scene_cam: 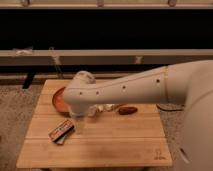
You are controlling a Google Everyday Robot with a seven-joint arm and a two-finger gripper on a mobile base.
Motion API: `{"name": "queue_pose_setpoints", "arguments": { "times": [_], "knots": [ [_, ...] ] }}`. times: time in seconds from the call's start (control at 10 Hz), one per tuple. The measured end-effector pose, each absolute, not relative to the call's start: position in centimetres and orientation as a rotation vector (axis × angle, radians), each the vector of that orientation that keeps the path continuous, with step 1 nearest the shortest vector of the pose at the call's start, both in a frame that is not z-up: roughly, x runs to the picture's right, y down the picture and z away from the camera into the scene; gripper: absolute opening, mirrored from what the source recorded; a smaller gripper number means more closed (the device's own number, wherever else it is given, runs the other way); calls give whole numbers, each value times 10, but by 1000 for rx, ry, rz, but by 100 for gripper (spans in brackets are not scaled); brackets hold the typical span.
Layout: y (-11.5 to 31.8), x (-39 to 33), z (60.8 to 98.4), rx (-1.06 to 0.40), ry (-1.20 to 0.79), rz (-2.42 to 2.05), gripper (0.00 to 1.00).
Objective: Place the pepper in the ceramic bowl
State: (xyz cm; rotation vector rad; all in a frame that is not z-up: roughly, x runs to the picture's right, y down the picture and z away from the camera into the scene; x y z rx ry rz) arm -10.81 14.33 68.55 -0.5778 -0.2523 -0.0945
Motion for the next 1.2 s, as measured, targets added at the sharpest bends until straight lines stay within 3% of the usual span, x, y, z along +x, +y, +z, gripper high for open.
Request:
{"name": "queue_pose_setpoints", "arguments": {
  "times": [0.3, 0.7, 1.0, 1.2],
  "knots": [
    [122, -26, 709, -586, -236, 10, 80],
    [89, 48, 785, -617, -213, 89, 80],
    [108, 101, 849, -664, -187, 162, 80],
    [128, 126, 866, -682, -174, 216, 80]
  ]
}}
